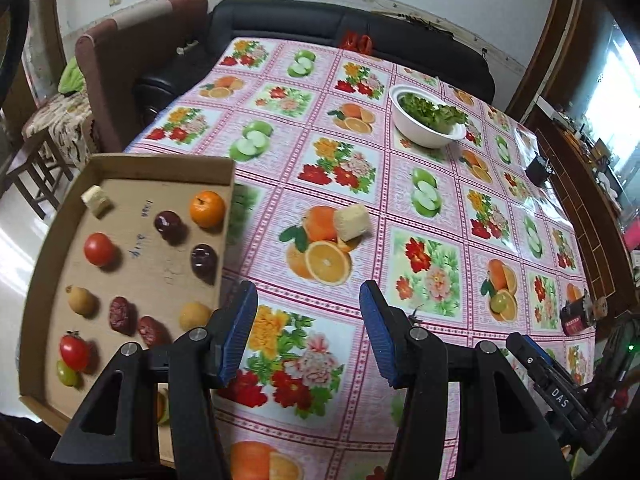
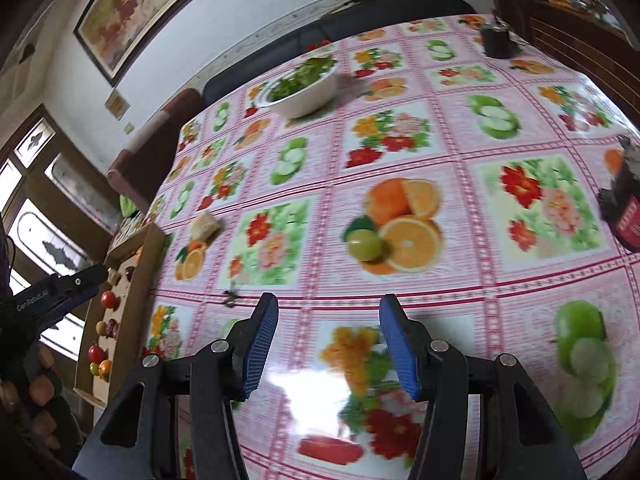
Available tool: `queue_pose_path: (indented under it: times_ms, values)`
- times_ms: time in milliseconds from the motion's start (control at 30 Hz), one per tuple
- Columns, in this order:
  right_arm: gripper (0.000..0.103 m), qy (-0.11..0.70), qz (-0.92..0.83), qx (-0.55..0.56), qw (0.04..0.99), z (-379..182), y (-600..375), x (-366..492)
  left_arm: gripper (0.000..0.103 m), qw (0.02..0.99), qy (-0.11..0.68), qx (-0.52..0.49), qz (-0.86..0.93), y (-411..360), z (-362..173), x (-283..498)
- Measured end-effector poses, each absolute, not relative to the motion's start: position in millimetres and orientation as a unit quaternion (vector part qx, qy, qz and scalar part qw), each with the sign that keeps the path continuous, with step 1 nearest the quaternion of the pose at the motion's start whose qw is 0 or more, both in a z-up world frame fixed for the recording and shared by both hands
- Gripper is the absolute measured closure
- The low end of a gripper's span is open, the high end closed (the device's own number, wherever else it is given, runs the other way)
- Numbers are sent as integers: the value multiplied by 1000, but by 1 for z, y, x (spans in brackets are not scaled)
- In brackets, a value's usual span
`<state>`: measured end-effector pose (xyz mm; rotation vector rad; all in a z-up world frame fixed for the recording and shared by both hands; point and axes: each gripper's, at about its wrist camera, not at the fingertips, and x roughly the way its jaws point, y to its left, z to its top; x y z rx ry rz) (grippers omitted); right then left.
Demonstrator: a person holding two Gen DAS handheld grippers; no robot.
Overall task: Organize fruits
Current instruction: 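Move both open tools back over the remaining fruits on the table, then grasp another pale yellow chunk with the left tool while the right tool grasps a green grape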
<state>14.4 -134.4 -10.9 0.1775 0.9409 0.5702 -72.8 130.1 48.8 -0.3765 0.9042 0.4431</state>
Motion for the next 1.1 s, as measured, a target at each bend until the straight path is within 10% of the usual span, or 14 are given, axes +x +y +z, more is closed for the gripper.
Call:
queue_pose_path:
  times_ms: [1100]
  values:
    - [46, 433, 222, -41, 872, -28, -86, 65, 55, 816, 477, -216, 246, 152, -29, 53]
